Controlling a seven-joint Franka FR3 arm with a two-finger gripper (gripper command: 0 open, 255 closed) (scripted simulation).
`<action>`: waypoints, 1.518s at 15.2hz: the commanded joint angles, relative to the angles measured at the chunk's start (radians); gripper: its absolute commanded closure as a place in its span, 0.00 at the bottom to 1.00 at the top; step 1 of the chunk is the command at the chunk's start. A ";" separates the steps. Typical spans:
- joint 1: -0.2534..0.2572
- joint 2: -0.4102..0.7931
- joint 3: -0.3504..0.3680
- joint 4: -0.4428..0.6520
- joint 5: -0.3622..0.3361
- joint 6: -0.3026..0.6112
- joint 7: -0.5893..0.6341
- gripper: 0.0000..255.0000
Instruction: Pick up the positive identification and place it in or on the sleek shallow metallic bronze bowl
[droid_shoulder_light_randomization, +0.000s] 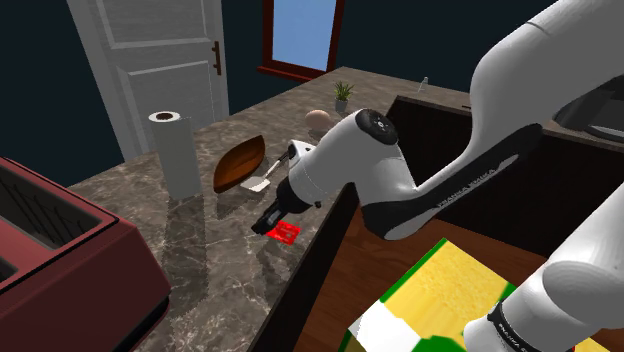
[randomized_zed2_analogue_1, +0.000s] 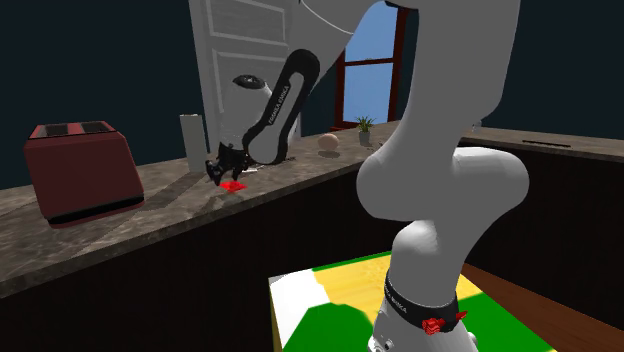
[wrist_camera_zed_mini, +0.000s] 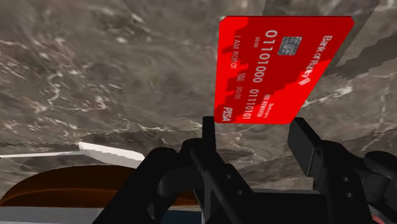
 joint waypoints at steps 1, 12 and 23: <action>-0.019 -0.039 0.041 -0.017 0.194 -0.007 -0.157 1.00; 0.157 -0.188 -0.068 0.001 0.689 -0.142 -0.552 1.00; 0.110 -0.043 -0.123 0.221 0.626 -0.239 -0.618 1.00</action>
